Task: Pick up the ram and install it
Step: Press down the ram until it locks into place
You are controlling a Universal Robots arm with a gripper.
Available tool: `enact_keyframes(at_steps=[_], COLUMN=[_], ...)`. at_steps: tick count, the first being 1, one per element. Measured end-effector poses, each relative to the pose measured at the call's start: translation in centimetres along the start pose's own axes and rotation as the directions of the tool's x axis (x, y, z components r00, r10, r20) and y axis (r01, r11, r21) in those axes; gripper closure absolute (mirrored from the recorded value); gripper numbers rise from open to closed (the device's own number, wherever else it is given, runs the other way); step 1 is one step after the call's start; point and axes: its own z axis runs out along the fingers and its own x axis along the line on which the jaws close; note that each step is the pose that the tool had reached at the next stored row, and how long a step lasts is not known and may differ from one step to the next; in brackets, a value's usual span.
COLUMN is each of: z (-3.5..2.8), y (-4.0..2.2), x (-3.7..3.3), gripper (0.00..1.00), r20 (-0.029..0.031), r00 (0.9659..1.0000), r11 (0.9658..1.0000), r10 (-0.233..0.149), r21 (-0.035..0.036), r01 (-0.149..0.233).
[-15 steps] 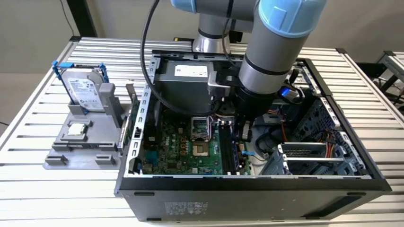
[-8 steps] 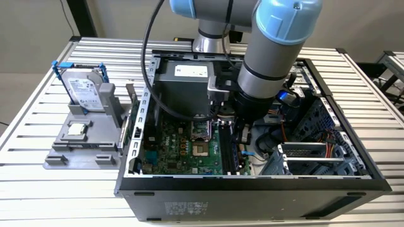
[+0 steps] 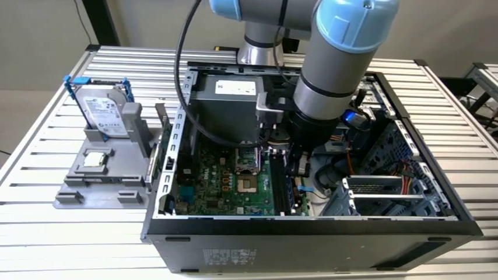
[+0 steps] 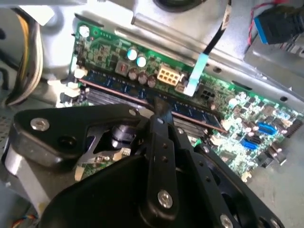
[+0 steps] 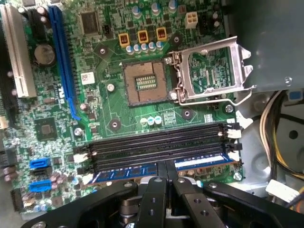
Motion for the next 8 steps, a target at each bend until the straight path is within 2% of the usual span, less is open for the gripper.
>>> enact_keyframes(at_steps=[8], z=[-3.67], y=[0.10], x=[0.05], gripper=[1.00], r20=[-0.0006], r00=[1.0000], r11=[1.0000], r10=[0.000], r21=[0.0000], r01=[0.000])
